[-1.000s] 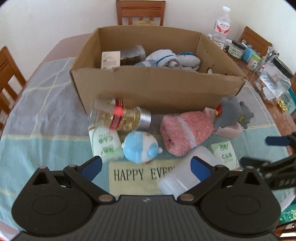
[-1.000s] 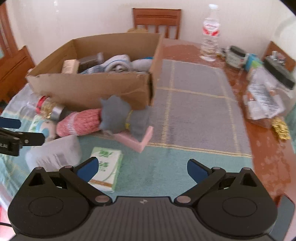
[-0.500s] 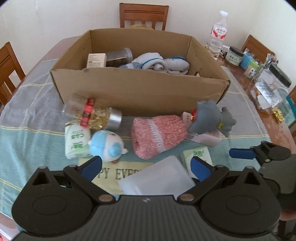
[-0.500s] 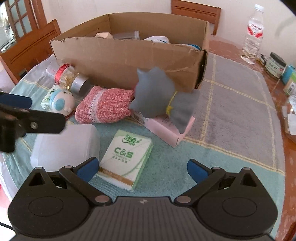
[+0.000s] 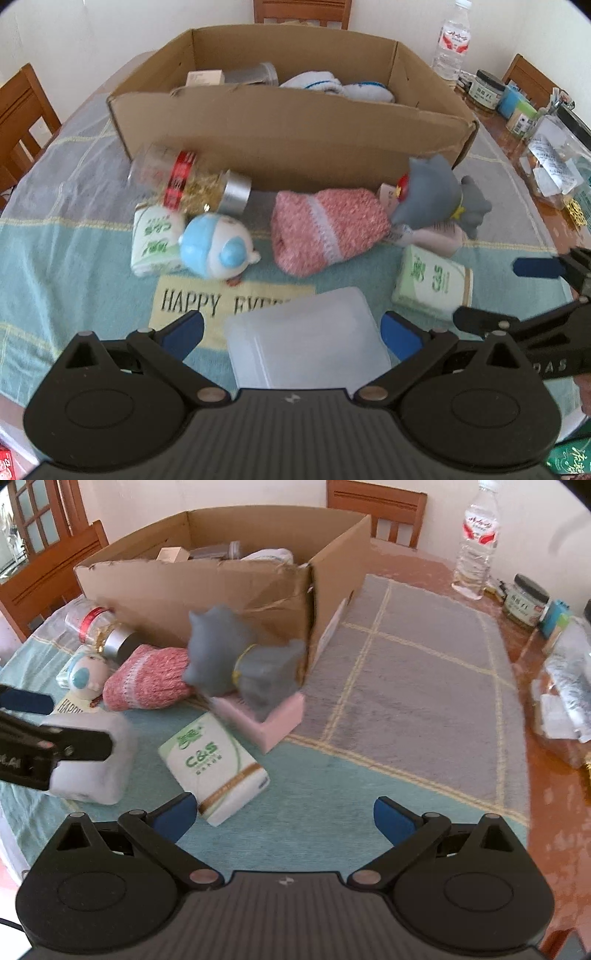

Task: Organize objects
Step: 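Grasp the clear plastic container with the left gripper while the right approaches the tissue pack, then grasp the green C&S tissue pack with the right gripper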

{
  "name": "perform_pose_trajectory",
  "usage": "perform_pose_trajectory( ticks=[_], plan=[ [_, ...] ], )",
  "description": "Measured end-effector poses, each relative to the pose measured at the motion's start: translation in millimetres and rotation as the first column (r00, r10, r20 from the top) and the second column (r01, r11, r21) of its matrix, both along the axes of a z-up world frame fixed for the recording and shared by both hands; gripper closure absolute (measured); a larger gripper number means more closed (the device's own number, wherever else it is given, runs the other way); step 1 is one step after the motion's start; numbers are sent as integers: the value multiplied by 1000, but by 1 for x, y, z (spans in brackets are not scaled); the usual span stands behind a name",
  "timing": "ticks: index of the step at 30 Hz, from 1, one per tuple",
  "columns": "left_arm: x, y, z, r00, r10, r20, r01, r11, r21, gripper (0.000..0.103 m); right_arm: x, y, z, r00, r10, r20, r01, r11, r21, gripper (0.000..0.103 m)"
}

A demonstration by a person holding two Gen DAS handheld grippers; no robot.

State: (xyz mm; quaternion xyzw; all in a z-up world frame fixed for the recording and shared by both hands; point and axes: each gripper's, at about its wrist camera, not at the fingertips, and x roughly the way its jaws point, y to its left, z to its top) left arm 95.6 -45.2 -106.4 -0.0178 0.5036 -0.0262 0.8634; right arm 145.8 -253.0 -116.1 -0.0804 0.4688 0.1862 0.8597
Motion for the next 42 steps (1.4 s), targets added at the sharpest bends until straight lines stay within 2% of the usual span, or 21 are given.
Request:
perform_pose_trajectory(
  ticks=[4,10,13,16,22,25,34,42],
  plan=[
    [-10,8,1,1000,12,-15,-12,1000,-5,1,1,5,0,999,44,-12,-43,998,43,0],
    [-19,16,1,1000,7,-18,-7,1000,3,1,3,21,-10,996,90,1,-90,995,-35,0],
    [-23,17,1,1000,-9,-14,9,1000,9,1,9,10,-12,999,48,4,-47,997,-67,0],
    [-25,14,-3,999,-54,-8,54,998,26,2,15,-4,-13,1000,4,-14,-5,999,-41,0],
    [-23,10,-14,994,-112,18,111,993,45,2,11,-7,-15,1000,-1,-11,1,999,-50,0],
    [-18,11,-19,995,-102,14,101,995,25,2,11,-5,-15,1000,-6,-10,6,999,-50,0],
    [-14,26,-23,997,-78,17,77,996,41,2,11,-6,-15,1000,-12,-18,11,998,-54,0],
    [-10,58,-21,1000,-4,22,3,999,52,2,4,8,-11,999,7,-50,-8,1000,-24,0]
  ],
)
